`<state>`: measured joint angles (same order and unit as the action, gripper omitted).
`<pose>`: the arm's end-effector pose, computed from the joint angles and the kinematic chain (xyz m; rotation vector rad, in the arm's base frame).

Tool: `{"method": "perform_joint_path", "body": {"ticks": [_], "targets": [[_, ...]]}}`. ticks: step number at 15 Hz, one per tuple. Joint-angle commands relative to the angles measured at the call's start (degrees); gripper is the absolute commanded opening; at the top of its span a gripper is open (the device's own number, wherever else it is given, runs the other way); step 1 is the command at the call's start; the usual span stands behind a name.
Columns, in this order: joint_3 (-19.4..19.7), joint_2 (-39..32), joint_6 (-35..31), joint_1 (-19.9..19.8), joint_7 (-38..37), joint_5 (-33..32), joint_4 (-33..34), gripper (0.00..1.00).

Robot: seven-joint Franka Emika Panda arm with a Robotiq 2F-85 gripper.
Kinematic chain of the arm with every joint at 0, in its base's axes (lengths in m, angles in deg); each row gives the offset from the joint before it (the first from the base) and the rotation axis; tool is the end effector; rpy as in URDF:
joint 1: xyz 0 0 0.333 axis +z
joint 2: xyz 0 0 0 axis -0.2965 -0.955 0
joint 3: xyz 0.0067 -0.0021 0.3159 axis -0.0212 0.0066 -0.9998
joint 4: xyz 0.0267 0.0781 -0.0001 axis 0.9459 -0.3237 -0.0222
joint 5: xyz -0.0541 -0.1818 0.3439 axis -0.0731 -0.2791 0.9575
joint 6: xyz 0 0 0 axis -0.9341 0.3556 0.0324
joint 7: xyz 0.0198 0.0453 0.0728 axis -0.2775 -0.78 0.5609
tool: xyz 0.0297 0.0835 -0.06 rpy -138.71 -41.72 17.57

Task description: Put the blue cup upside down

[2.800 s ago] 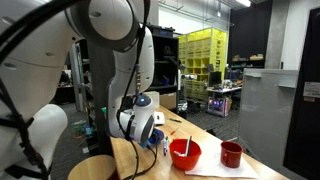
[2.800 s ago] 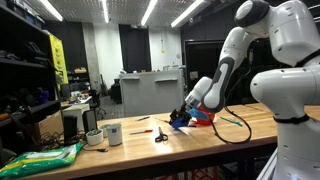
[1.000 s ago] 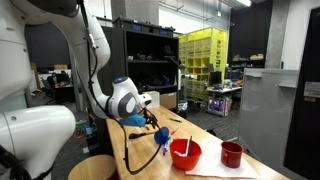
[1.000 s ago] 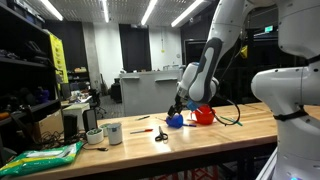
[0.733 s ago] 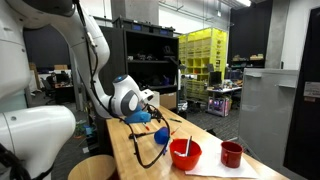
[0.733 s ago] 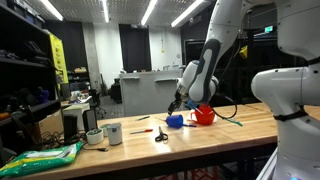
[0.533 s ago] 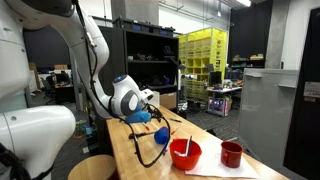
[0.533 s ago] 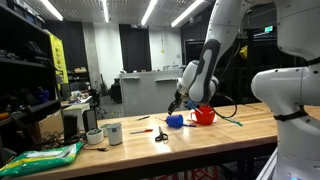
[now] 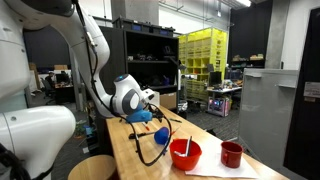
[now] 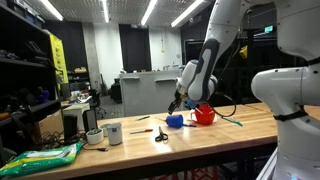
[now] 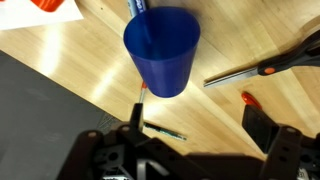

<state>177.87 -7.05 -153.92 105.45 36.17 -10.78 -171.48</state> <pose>0.4544 0.0099 0.3028 2.7813 0.4144 0.9371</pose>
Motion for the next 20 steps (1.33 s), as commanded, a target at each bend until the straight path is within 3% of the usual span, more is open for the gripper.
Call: {"method": "perform_joint_path", "body": {"ticks": [1,8,9,11,12,14,15,20], "targets": [[0.66,3.65,5.98,-0.92,3.15,-2.99,2.97,1.00],[0.16,10.94,19.10,-2.94,9.97,-7.43,8.98,1.00],[-10.95,11.54,21.05,-13.82,12.19,-5.96,9.77,1.00],[-17.99,12.31,27.30,-20.54,13.76,-5.34,11.23,1.00],[-10.58,12.73,30.55,-13.06,15.21,-4.50,12.00,1.00],[-11.59,11.65,35.55,-14.24,17.40,-2.56,13.66,1.00],[-12.46,11.68,31.68,-15.47,14.77,-4.20,12.09,1.00],[-12.44,11.71,32.27,-15.57,15.04,-3.95,12.27,1.00]]}}
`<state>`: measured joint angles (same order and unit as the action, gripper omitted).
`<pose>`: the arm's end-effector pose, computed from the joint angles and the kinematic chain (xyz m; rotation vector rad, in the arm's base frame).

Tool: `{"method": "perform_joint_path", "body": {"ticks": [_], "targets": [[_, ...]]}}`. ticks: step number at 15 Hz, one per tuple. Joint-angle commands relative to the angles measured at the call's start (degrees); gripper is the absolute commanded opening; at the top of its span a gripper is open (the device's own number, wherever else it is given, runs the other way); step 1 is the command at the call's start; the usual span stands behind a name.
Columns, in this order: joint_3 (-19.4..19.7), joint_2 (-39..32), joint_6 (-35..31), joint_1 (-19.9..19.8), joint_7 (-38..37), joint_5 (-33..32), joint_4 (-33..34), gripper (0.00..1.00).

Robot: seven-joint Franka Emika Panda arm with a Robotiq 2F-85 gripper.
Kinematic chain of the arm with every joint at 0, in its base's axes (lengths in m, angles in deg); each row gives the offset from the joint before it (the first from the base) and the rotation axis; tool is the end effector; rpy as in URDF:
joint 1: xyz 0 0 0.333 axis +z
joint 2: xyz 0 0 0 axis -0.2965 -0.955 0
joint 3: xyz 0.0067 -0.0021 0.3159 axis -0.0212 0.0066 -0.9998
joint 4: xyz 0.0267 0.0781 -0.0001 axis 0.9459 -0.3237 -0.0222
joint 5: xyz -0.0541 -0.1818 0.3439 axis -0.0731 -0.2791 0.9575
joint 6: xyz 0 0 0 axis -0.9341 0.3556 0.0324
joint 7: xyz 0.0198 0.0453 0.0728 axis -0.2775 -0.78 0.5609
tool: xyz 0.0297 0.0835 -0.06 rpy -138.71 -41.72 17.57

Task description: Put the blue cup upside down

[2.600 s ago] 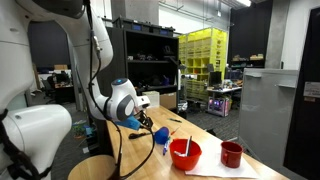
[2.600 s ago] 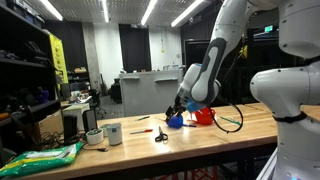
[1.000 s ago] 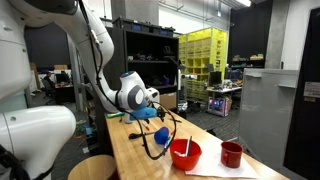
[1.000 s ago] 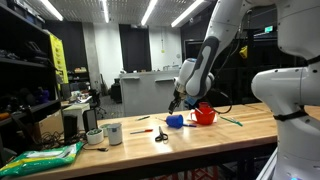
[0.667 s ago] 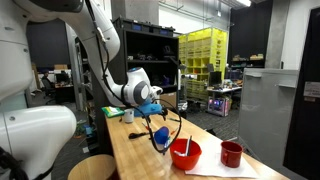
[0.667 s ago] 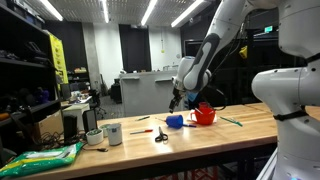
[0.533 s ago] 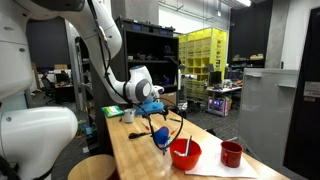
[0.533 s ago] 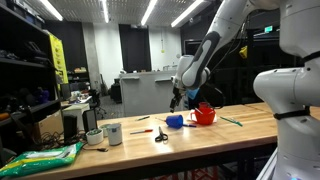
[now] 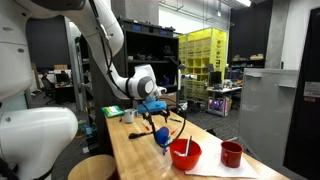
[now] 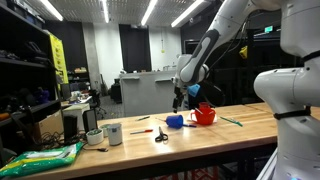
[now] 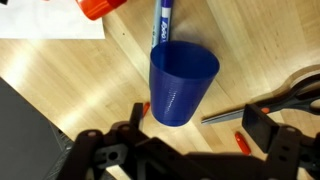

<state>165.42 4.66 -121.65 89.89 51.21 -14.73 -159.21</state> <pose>0.4974 -0.0240 0.3272 2.8780 0.6883 0.4733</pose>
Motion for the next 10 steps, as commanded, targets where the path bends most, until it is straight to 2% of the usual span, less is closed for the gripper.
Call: {"method": "perform_joint_path", "body": {"ticks": [1,10], "targets": [[0.00,0.00,0.00,0.00,0.00,0.00,0.00,1.00],[0.34,0.49,5.67,1.33,3.20,1.94,2.49,1.00]]}}
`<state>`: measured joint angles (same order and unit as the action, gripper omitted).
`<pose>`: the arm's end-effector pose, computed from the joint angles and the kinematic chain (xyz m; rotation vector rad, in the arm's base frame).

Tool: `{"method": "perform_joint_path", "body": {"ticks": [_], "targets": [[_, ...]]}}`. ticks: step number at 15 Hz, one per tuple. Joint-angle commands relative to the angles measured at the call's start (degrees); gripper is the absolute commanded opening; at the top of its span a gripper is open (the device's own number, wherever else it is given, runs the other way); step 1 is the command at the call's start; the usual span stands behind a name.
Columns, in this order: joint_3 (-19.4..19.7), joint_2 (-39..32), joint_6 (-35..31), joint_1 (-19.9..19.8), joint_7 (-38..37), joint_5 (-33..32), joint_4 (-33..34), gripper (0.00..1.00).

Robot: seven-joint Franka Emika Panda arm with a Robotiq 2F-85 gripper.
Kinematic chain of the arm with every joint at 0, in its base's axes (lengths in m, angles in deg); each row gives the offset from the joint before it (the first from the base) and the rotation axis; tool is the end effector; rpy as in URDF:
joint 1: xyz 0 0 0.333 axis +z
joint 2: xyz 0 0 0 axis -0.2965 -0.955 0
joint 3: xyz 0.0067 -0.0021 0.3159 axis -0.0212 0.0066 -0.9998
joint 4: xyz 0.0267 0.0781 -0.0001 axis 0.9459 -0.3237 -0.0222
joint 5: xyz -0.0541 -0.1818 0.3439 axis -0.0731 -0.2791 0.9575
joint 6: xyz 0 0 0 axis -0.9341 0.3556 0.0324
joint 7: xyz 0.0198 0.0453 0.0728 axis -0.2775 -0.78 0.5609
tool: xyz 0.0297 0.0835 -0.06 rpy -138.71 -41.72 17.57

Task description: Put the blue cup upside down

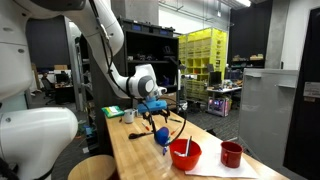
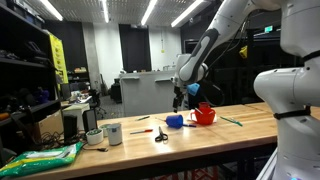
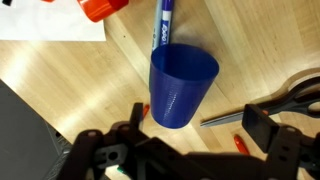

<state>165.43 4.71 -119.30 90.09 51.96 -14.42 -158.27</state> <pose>0.4998 -0.0244 0.3294 2.8804 0.7004 0.4359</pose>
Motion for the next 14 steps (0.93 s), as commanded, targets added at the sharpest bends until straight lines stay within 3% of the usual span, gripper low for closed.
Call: {"method": "perform_joint_path", "body": {"ticks": [1,7,14], "targets": [[0.40,0.51,4.62,1.38,3.07,2.07,1.96,1.00],[1.04,-1.21,10.38,3.08,6.46,7.65,4.10,1.00],[3.19,-3.83,12.50,5.31,13.02,16.38,5.30,1.00]]}}
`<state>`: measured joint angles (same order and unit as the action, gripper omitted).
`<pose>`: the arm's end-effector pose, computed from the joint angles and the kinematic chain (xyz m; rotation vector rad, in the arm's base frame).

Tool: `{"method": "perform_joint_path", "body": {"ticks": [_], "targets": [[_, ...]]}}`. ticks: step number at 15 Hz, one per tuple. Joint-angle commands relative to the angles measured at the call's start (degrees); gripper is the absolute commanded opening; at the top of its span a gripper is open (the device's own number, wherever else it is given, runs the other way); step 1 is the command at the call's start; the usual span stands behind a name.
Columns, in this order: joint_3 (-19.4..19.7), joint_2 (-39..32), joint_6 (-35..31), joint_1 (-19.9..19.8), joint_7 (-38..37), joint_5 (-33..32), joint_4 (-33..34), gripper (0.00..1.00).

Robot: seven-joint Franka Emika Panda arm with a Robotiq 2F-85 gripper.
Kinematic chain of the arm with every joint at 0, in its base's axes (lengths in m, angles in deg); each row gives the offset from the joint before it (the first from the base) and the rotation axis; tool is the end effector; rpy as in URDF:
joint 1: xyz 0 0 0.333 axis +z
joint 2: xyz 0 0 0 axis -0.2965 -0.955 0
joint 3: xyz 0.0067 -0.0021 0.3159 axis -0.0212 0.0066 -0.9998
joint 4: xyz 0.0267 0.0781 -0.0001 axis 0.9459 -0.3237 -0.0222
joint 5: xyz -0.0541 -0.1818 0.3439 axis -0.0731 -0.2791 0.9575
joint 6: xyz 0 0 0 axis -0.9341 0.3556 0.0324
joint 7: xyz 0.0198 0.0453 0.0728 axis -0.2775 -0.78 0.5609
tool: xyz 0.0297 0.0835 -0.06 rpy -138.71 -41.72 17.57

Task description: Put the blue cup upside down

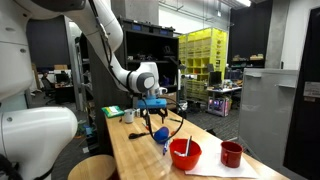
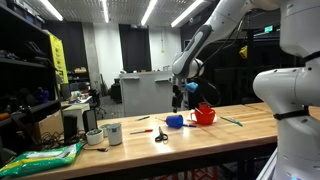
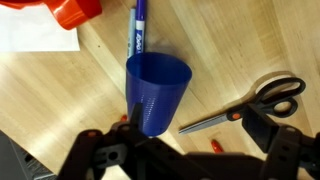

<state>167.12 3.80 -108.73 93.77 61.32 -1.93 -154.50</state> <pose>0.5070 -0.0186 0.3348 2.9926 0.7394 0.2806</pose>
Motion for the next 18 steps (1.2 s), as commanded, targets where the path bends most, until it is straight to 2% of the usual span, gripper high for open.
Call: {"method": "perform_joint_path", "body": {"ticks": [1,4,9,10,15,16,17,18], "targets": [[1.80,-3.34,2.13,1.86,4.79,4.99,1.67,1.00],[2.08,-4.76,2.22,1.80,8.99,8.76,2.08,1.00],[-0.09,-6.52,0.55,0.20,16.63,15.47,2.89,1.00],[-10.40,-1.01,0.42,-10.64,9.57,7.12,1.39,1.00],[-10.83,-1.42,0.33,-10.67,10.80,7.86,2.12,1.00],[-1.82,-4.81,0.99,-1.65,14.55,12.87,2.39,1.00],[-4.14,-5.24,0.92,-4.06,15.09,13.62,2.42,1.00],[-4.26,-5.35,1.36,-4.27,16.17,14.89,2.47,1.00]]}}
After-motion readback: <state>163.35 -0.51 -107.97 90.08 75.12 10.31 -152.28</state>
